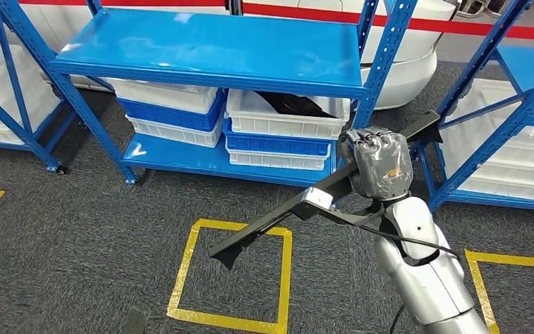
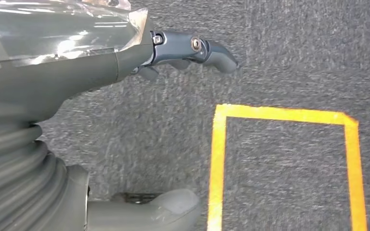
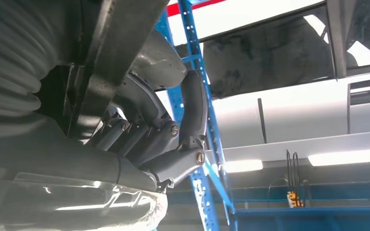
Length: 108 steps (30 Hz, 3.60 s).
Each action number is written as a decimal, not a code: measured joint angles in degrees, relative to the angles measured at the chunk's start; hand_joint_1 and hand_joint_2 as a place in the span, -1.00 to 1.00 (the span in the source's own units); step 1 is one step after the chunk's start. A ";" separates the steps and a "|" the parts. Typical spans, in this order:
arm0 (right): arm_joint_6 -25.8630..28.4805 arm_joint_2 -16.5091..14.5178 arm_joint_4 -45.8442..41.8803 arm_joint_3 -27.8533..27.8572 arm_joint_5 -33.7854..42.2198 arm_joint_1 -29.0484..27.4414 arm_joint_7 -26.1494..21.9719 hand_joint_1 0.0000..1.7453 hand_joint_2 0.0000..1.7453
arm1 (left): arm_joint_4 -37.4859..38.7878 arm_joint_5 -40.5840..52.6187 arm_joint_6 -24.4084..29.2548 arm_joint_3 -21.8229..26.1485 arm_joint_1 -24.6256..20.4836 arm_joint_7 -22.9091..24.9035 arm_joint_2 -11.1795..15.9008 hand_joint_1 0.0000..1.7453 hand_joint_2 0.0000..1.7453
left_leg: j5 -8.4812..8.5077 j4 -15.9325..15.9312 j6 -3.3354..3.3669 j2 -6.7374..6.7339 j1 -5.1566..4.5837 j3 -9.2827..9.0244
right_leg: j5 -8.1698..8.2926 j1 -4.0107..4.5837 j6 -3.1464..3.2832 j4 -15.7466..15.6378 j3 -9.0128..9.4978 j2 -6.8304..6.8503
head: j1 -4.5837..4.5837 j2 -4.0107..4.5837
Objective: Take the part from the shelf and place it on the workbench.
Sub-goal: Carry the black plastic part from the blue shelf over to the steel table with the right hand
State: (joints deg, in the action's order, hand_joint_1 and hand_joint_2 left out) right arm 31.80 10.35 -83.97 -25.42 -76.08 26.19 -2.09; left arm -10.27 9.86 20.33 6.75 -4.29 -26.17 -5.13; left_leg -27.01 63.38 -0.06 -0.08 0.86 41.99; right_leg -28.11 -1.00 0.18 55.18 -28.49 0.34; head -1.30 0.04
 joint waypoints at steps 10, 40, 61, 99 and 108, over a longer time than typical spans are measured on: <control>0.06 0.31 -1.09 1.51 0.00 -0.94 0.54 1.00 1.00 | -0.01 -0.01 -0.45 0.01 -0.08 -0.22 0.02 -1.00 1.00 | -2.23 -2.40 -1.59 0.64 0.89 -9.79 | 3.43 -0.04 -2.18 4.46 -7.53 0.04 | -0.30 0.00; 0.16 0.15 -3.03 4.15 -1.78 -3.29 0.28 1.00 1.00 | -0.09 -0.42 -0.39 0.13 0.07 -0.43 -0.02 -1.00 1.00 | -3.63 -3.21 -0.93 0.53 0.79 -12.56 | 5.91 0.21 -1.75 3.55 -8.85 0.09 | 0.25 0.00; -1.49 -2.63 -2.03 5.33 9.29 0.10 -3.16 1.00 1.00 | 0.00 -0.63 -0.24 1.82 0.82 -1.17 -0.25 -1.00 1.00 | 1.81 1.30 -0.63 0.14 0.57 1.81 | -1.24 -0.15 -0.38 2.49 -0.50 -0.05 | 0.17 0.00; -1.13 -0.28 -6.03 9.06 3.90 -7.24 -3.26 1.00 1.00 | -0.41 2.78 -1.31 1.57 0.07 -0.25 -0.35 -1.00 1.00 | -0.46 -1.84 -0.55 -2.88 -0.09 -7.52 | 1.19 0.63 0.24 1.92 -2.94 3.90 | 0.31 0.00; -1.17 -0.01 -6.57 9.53 2.89 -7.76 -3.13 1.00 1.00 | -0.43 3.39 -1.65 1.47 -0.33 0.45 -0.65 -1.00 1.00 | 2.25 -6.33 2.70 0.03 -0.26 -7.96 | -4.79 0.62 -0.79 14.18 -8.74 0.53 | 0.84 0.00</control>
State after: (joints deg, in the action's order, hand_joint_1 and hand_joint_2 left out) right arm 30.62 10.34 -90.54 -15.89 -73.19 18.43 -5.21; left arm -10.70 13.26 18.68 8.22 -4.61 -25.72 -5.78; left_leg -24.76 57.04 2.65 -0.04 0.61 34.03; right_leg -32.90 -0.38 -0.61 69.36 -37.22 0.87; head -0.45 0.04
